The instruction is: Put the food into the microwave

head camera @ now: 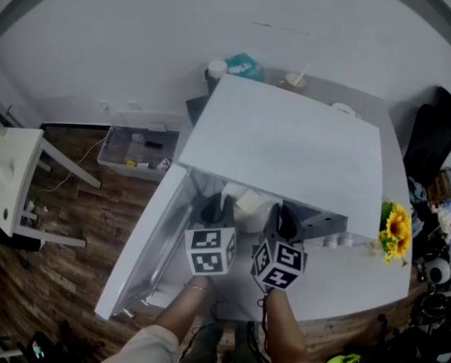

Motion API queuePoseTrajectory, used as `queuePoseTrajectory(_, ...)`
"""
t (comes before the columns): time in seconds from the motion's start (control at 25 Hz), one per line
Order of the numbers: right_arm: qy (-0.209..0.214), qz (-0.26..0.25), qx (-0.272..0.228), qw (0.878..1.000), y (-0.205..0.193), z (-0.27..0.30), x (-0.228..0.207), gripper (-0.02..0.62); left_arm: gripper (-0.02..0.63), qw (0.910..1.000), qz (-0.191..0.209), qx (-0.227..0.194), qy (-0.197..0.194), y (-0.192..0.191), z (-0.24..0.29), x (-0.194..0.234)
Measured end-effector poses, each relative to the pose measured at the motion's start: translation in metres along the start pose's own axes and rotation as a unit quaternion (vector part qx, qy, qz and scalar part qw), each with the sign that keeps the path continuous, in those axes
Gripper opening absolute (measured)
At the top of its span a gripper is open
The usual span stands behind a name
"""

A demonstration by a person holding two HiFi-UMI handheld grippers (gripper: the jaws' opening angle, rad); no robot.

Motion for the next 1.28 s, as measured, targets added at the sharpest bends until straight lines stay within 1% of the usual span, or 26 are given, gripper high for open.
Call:
queuePoseTrajectory(0.08,-0.001,0.001,-0.003,1.000,-0.001,0.003,0.000,0.084,0.080,1.0000,-0.003,-0.002,-0.006,0.001,0.003,0.000)
queuePoseTrajectory(0.32,-0.002,-0.005,-0.017,1.000,0.002,0.017,-0.001,0.084,0.080,0.9998,-0.007,-0.018,0.000,0.003,0.017,0.002)
queuePoseTrajectory(0.56,-0.011,-0.008,-0.028,1.000,0.004,0.029,-0.005,0.084,0.080,0.9994,-0.015,-0.030,-0.007,-0.001,0.034,0.002)
queuePoseTrajectory(0.76,-0.019,-0.012,-0.031,0.999,-0.002,0.041,-0.008,0.084,0.080,0.9991,-0.010,-0.040,-0.005,-0.002,0.047,0.003)
queuePoseTrajectory(0.92,-0.027,-0.009,-0.033,0.999,-0.004,0.047,-0.012,0.084,0.080,0.9990,-0.004,-0.044,-0.009,-0.003,0.056,0.000)
queuePoseTrajectory(1.04,-0.031,-0.010,-0.028,0.999,-0.006,0.052,-0.012,0.084,0.080,0.9991,0.005,-0.043,-0.003,-0.006,0.063,0.002)
queuePoseTrajectory(1.16,-0.035,-0.019,-0.025,0.999,-0.008,0.056,-0.011,0.086,0.080,0.9994,0.005,-0.033,0.002,-0.010,0.067,0.004)
queuePoseTrajectory(1.28,-0.039,-0.032,-0.027,0.998,-0.007,0.057,-0.010,0.086,0.080,0.9994,0.003,-0.034,0.000,-0.011,0.071,0.005)
Point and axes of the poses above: the fingertips, and each gripper's own axes: z forward along the fingers, x to its left, y out of its top, the point moved 7 cm from there along -z, backward along the fingers, and after that the axes turned 2 degrees about -x, right-handed, at the moved point
